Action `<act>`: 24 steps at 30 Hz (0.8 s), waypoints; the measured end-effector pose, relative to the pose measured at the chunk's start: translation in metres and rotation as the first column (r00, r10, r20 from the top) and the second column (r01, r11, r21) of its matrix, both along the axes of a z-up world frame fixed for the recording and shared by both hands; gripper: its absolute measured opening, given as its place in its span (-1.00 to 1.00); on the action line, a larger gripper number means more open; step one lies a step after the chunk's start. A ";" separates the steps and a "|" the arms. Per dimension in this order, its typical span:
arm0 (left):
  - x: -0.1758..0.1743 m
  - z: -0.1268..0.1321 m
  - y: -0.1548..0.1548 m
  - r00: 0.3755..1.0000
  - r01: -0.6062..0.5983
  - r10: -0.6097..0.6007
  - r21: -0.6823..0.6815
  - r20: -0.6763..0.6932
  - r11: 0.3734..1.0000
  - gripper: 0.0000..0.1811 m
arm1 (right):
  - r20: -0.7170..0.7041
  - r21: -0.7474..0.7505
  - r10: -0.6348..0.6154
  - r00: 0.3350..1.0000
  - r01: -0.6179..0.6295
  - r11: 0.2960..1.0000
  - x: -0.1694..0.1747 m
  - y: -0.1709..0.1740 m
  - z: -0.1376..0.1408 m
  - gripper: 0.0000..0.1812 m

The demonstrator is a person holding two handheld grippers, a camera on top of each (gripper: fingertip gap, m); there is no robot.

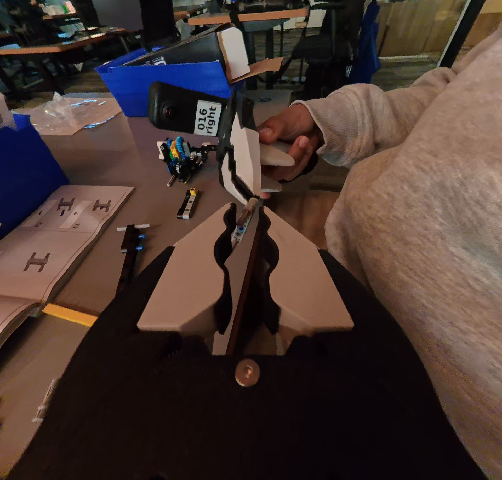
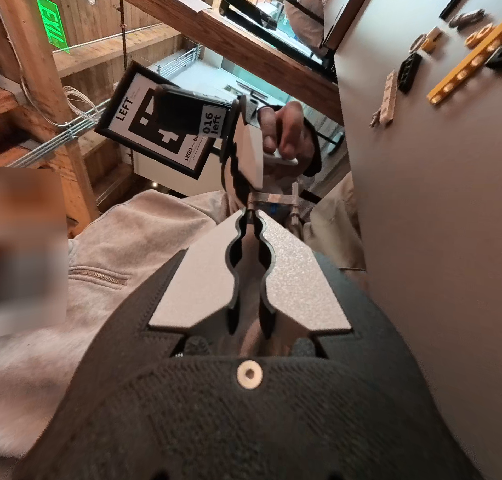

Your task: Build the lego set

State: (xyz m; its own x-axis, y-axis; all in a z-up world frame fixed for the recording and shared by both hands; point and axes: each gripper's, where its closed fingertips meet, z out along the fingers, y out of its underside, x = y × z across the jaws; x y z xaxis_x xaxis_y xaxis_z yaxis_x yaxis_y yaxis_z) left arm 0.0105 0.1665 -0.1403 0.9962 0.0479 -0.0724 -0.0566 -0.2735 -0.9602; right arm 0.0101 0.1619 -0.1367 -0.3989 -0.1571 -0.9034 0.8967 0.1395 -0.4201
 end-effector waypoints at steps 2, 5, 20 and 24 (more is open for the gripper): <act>0.002 0.000 0.003 1.000 0.011 -0.011 0.000 -0.005 1.000 -0.88 | 0.018 -0.003 -0.003 1.000 0.003 1.000 0.002 0.001 0.000 -0.97; 0.004 0.002 0.005 0.998 0.047 -0.048 0.019 0.034 0.999 -0.93 | 0.027 -0.020 -0.033 0.999 0.033 0.999 0.000 0.003 0.002 -0.97; 0.012 0.004 0.011 0.987 0.107 -0.115 0.073 0.110 0.992 -0.92 | 0.079 -0.044 -0.110 0.991 0.114 0.993 0.007 0.011 0.006 -0.97; 0.009 0.003 0.012 0.990 0.102 -0.107 0.066 0.092 0.993 -0.89 | 0.125 -0.056 -0.117 0.985 0.125 0.991 0.007 0.014 0.005 -0.97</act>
State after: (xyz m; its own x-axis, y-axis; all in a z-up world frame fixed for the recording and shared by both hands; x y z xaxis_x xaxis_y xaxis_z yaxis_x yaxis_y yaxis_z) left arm 0.0196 0.1789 -0.1376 0.9982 -0.0555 0.0224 0.0102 -0.2118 -0.9773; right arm 0.0167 0.1754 -0.1314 -0.3066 -0.1729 -0.9360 0.9502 0.0030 -0.3118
